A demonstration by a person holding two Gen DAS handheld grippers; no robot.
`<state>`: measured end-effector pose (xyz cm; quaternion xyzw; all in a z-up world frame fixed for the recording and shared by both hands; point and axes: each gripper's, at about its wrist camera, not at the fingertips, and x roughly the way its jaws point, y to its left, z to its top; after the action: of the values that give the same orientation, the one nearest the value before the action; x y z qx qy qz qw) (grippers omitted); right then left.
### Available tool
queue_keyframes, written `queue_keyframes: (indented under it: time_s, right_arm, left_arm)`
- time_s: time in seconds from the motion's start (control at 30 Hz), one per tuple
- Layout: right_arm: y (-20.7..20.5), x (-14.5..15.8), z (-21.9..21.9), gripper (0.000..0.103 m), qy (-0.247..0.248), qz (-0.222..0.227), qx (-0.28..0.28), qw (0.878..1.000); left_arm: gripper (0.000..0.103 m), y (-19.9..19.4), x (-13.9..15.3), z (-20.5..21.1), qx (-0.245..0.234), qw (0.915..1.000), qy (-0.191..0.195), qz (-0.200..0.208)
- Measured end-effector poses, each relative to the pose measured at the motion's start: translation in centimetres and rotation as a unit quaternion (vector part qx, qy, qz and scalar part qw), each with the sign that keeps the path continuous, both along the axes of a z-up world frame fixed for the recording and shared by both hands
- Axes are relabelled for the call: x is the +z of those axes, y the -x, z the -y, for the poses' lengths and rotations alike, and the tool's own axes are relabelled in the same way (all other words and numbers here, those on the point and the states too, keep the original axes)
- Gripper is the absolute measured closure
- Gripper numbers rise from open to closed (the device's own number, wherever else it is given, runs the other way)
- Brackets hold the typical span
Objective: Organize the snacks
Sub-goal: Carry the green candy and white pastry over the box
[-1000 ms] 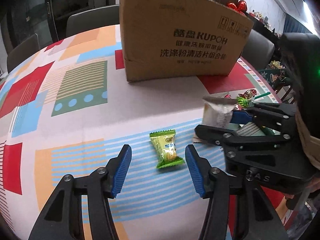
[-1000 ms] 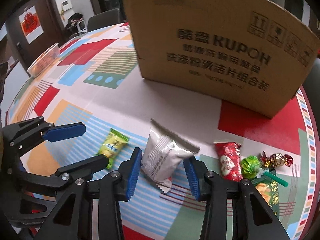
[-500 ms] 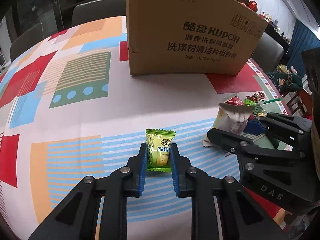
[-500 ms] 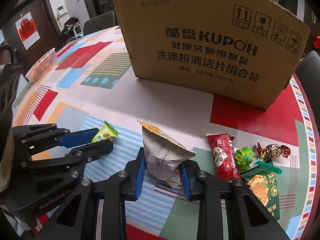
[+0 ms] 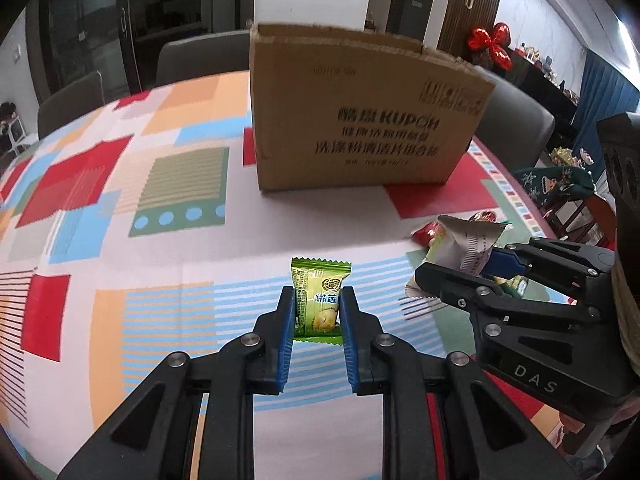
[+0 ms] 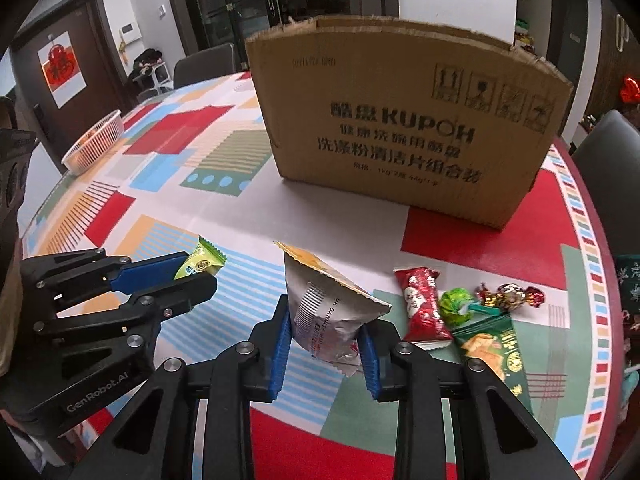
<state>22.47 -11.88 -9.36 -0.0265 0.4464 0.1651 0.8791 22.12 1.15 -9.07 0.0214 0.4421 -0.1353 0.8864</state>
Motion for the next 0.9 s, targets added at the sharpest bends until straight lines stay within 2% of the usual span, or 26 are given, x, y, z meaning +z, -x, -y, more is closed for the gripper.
queue_keyframes:
  time_s: [0.33,0.57,0.9]
  right_arm:
    - [1.3,5.1,1.2,0.071,-0.005,0.064,-0.006,0.998]
    - [1.7,9.1,2.0,0.071,-0.012,0.112,-0.007,0.994]
    - [0.7,14.4,3.3,0.071,-0.011,0.174,-0.017,0.985]
  left_arm:
    - [0.08,0.8,4.9,0.6,0.002,0.9985,0.008,0.055]
    - [0.08,0.8,9.1,1.4,0.0,0.9939,0.005,0.11]
    - [0.08,-1.1,13.9,2.5,0.005,0.9865,0.012,0.163]
